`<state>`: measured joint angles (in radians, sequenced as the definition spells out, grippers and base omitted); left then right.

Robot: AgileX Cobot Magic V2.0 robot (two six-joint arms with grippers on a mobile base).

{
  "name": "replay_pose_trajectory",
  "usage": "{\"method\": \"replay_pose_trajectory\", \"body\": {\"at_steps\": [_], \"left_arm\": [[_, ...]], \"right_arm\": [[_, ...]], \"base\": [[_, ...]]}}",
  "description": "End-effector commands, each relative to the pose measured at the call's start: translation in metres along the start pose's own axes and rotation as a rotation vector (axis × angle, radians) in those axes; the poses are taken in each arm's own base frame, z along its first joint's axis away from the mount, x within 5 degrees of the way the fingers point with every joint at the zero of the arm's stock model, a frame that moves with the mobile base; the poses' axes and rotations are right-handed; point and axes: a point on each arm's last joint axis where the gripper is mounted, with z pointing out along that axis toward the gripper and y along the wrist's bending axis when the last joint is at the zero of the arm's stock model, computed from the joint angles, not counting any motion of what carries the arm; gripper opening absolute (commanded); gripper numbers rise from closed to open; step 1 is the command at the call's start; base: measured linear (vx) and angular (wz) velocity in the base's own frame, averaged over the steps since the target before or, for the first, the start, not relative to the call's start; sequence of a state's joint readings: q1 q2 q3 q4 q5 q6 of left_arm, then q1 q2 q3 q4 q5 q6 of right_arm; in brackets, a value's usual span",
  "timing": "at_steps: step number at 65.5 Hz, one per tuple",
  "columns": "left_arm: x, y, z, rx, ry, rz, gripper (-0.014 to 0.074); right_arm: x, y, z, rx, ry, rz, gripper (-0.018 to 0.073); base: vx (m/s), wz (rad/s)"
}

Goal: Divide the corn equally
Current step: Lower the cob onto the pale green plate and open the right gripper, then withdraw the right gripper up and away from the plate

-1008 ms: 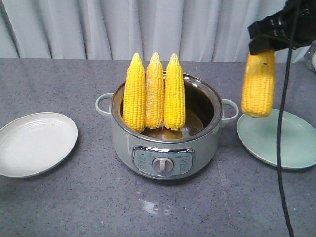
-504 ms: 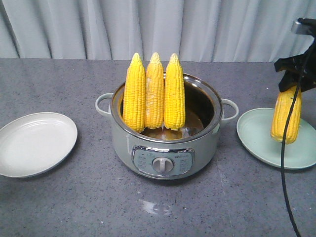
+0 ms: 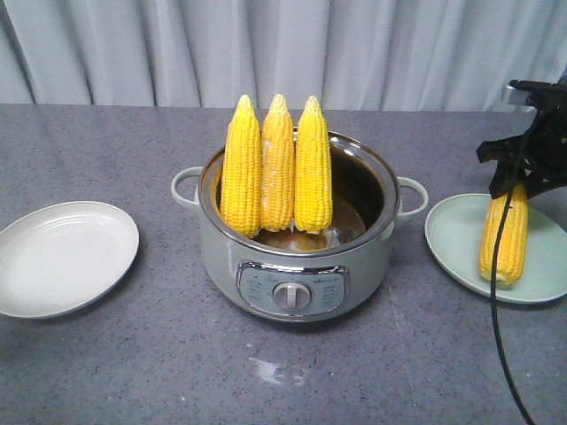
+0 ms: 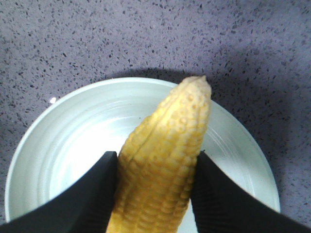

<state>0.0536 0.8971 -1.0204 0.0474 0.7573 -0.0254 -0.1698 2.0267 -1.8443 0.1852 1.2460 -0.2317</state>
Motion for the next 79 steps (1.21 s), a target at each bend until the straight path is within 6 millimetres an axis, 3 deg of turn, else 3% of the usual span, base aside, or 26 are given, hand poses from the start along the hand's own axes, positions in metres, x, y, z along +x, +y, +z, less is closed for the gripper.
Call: {"method": "replay_pose_trajectory", "body": {"at_steps": [1,15,36,50,63,79], "left_arm": [[-0.013,-0.001,-0.007,0.009,-0.094,-0.008,0.0589],[-0.013,-0.001,-0.007,0.009,-0.095,-0.008,0.0589],[-0.013,-0.001,-0.007,0.009,-0.094,-0.008,0.0589],[-0.013,-0.001,-0.007,0.009,-0.095,-0.008,0.0589],[-0.013,-0.001,-0.007,0.009,-0.092,-0.008,0.0589],[-0.013,-0.001,-0.007,0.009,-0.089,-0.008,0.0589]], "right_arm": [[0.006,0.004,-0.023,-0.009,-0.009,-0.003,0.0223],[0.007,0.004,-0.019,-0.011,0.003,0.002,0.0316],[0.007,0.004,-0.019,-0.011,0.003,0.009,0.0531],[0.006,0.005,-0.026,-0.009,-0.033,0.006,0.0564],[0.010,0.013,-0.066,0.012,-0.149,-0.011,0.0564],[0.031,0.032,-0.137,0.020,-0.325,-0.055,0.0564]], "base": [[0.00,0.00],[0.00,0.00],[0.00,0.00],[0.00,0.00],[0.00,0.00],[0.00,0.00]]}}
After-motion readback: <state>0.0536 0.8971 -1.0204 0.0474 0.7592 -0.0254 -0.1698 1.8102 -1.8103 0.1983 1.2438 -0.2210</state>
